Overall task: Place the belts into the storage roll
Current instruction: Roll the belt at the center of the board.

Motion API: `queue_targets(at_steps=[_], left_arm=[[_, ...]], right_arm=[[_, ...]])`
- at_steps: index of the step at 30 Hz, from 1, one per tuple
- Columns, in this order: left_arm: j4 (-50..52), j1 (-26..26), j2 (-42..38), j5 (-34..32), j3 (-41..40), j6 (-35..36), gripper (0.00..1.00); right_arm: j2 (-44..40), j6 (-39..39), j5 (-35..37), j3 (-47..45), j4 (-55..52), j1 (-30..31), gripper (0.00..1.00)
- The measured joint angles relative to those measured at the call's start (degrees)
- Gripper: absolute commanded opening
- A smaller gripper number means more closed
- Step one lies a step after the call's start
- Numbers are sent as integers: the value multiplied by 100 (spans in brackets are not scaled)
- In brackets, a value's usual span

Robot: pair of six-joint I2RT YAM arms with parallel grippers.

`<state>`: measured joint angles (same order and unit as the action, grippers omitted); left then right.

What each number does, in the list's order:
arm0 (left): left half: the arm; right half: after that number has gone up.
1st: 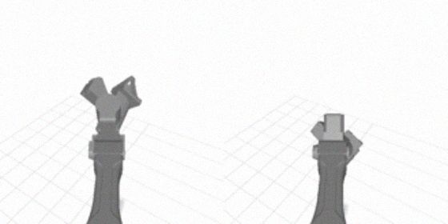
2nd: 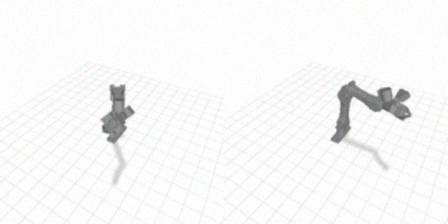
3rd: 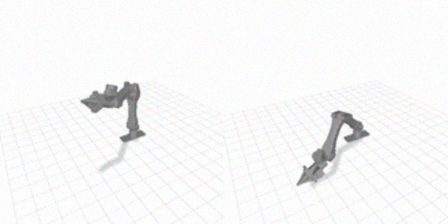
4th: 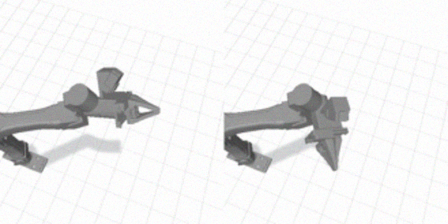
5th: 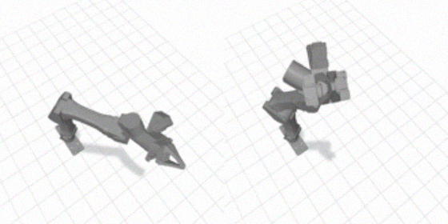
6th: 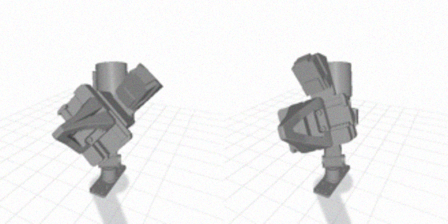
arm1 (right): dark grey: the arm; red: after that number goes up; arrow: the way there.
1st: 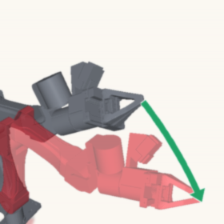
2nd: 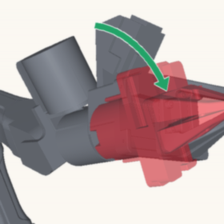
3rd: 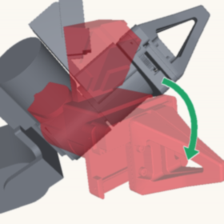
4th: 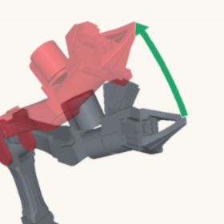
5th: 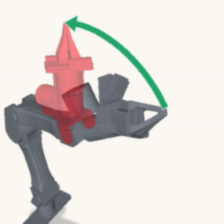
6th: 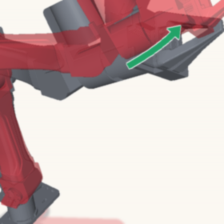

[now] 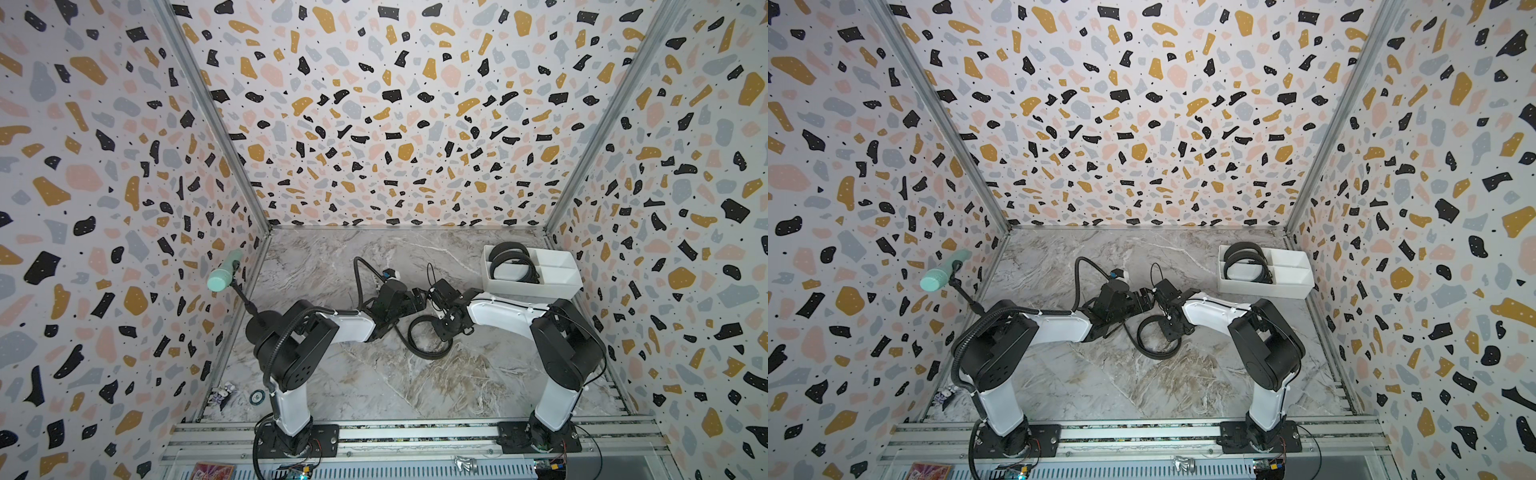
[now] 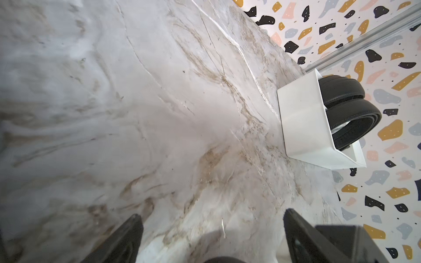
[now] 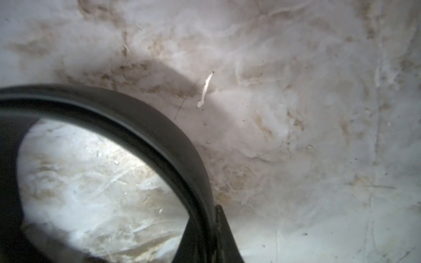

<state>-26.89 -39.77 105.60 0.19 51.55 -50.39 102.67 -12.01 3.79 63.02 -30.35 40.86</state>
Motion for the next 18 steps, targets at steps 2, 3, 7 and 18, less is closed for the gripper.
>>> queue_targets(at_steps=[2,3,7,18], left_arm=[[-7,9,-2,24,4,-11,93],[66,9,-46,15,4,4,94],[973,-37,-455,-199,101,210,96],[2855,-81,-1292,-885,168,470,81]], right_arm=[[-7,-31,15,-9,9,0,0],[-11,-39,24,-13,15,4,0],[-17,-33,24,-24,31,28,0],[-37,-11,9,-52,57,90,0]])
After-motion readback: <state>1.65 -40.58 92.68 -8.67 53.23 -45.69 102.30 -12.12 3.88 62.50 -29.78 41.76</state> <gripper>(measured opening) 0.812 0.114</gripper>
